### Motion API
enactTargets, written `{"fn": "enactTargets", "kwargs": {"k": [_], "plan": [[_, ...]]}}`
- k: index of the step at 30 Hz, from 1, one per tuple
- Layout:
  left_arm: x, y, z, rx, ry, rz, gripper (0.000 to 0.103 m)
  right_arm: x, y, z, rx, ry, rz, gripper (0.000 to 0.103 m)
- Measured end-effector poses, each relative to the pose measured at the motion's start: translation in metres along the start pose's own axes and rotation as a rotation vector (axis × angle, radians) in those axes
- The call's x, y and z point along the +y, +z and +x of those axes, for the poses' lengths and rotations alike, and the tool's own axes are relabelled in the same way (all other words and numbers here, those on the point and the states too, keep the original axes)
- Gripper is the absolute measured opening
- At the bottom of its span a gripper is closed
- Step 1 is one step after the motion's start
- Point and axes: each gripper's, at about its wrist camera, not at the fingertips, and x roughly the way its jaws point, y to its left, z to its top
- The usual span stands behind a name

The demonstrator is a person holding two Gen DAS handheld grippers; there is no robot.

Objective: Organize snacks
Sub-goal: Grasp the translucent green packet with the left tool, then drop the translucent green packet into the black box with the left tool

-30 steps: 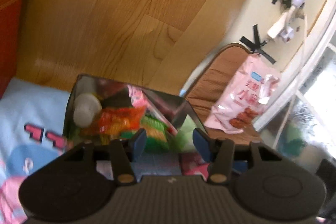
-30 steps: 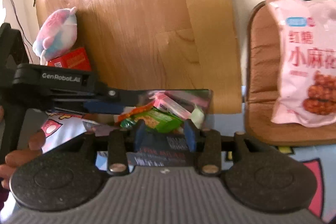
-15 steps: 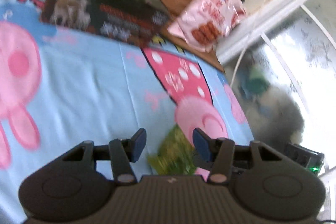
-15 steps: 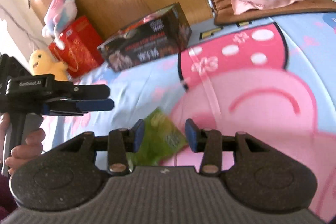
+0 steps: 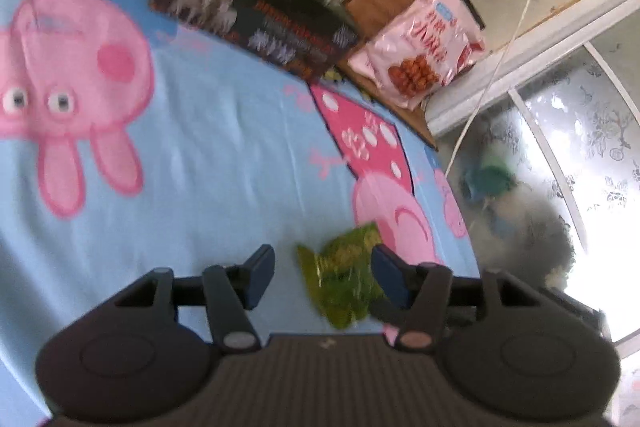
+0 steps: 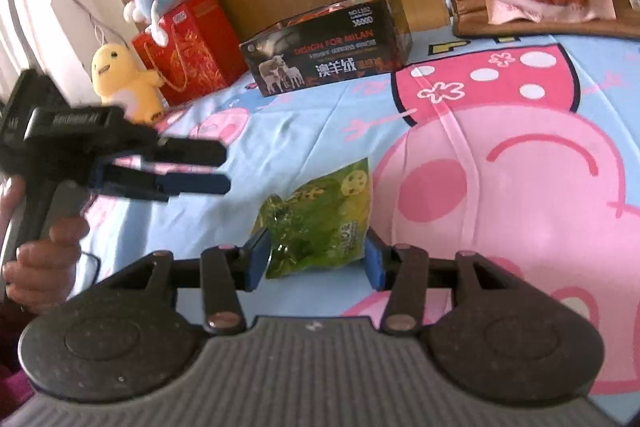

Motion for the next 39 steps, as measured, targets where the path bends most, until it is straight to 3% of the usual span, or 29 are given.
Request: {"fn": "enactTargets", "kwargs": {"k": [2, 5, 6, 7, 8, 12, 19, 23, 28, 30, 32, 34, 36, 39], "plan": [[0.002, -0.005, 0.014, 0.048, -0.037, -0.027, 0.055, -0.006, 0.000, -0.002, -0.008, 0.027, 0.054, 0.051], [-0.002, -0.010, 0.026, 0.057, -0.091, -0.037, 0.053, -0.021, 0.001, -0.003, -0.012, 0.084, 0.178, 0.051], [-0.003, -0.010, 0.028, 0.050, -0.088, -0.030, 0.053, -0.025, 0.001, -0.003, -0.011, 0.104, 0.216, 0.044], [-0.004, -0.009, 0.030, 0.040, -0.085, -0.023, 0.052, -0.028, 0.001, -0.001, -0.004, 0.119, 0.257, 0.026], [-0.004, -0.008, 0.030, 0.031, -0.082, -0.025, 0.050, -0.032, 0.000, 0.006, 0.026, 0.142, 0.309, 0.018], [0.004, -0.003, 0.027, 0.000, -0.058, -0.053, 0.041, -0.039, -0.002, 0.021, 0.048, 0.233, 0.428, 0.015], [0.002, 0.035, -0.003, -0.123, -0.032, -0.032, 0.041, 0.002, 0.034, 0.038, 0.045, 0.239, 0.230, 0.015], [-0.010, 0.081, -0.023, -0.204, -0.026, 0.030, 0.042, 0.020, 0.077, 0.047, -0.023, 0.265, 0.144, 0.015], [-0.025, 0.156, -0.020, -0.295, 0.081, 0.122, 0.046, 0.028, 0.138, 0.073, -0.092, 0.258, 0.054, 0.015], [-0.023, 0.181, -0.013, -0.319, 0.142, 0.138, 0.057, 0.032, 0.166, 0.093, -0.112, 0.230, 0.032, 0.018], [-0.015, 0.200, -0.002, -0.331, 0.214, 0.138, 0.059, 0.036, 0.190, 0.120, -0.122, 0.185, -0.008, 0.024], [-0.006, 0.204, 0.005, -0.336, 0.268, 0.126, 0.059, 0.042, 0.202, 0.144, -0.140, 0.067, -0.086, 0.043], [-0.003, 0.196, 0.004, -0.347, 0.266, 0.141, 0.059, 0.039, 0.201, 0.154, -0.168, -0.052, -0.129, 0.043], [-0.004, 0.179, 0.006, -0.362, 0.306, 0.177, 0.059, 0.018, 0.186, 0.139, -0.216, -0.047, -0.083, 0.044]]}}
